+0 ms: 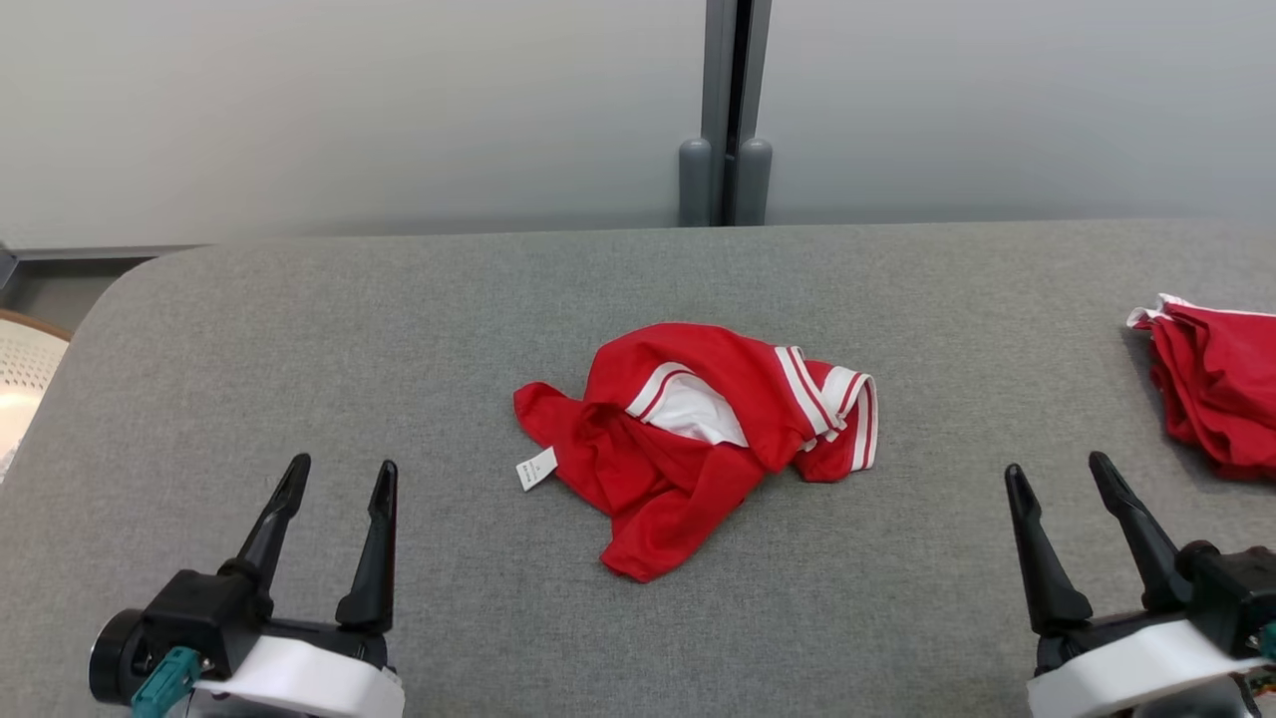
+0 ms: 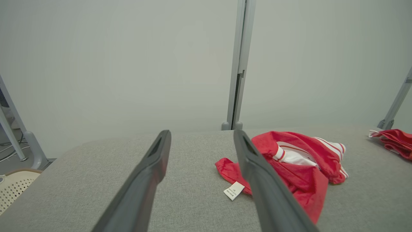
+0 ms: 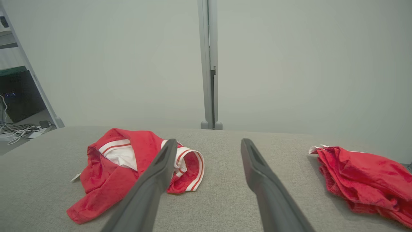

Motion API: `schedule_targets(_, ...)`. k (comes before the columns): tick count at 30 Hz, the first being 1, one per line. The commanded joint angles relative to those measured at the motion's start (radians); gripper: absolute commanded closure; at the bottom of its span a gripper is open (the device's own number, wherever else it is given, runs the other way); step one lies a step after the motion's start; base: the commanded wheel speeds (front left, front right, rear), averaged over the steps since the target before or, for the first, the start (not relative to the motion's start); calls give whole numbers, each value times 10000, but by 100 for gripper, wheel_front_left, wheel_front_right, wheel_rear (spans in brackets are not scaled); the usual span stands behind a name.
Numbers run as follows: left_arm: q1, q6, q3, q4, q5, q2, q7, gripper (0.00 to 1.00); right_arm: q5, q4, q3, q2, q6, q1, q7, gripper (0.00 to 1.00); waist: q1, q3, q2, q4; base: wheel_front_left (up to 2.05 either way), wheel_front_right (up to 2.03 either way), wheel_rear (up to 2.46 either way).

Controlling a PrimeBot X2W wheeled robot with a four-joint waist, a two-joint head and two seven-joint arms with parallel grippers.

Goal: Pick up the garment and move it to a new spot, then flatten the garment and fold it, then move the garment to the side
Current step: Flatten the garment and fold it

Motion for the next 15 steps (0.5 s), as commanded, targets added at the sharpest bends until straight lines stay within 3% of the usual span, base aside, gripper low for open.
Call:
schedule_targets(1,-305,-27,-28,-72,20,-1,-50,0,30,85,172,-111,-1,-234,14,0,0,191,-1,124,0,0,0)
schedule_targets(15,-2265,-567,-608,467,171,-585,-694,0,360,1763,2547,-931,-2,-2686,220,0,0,2190,-1,1326,0,0,0)
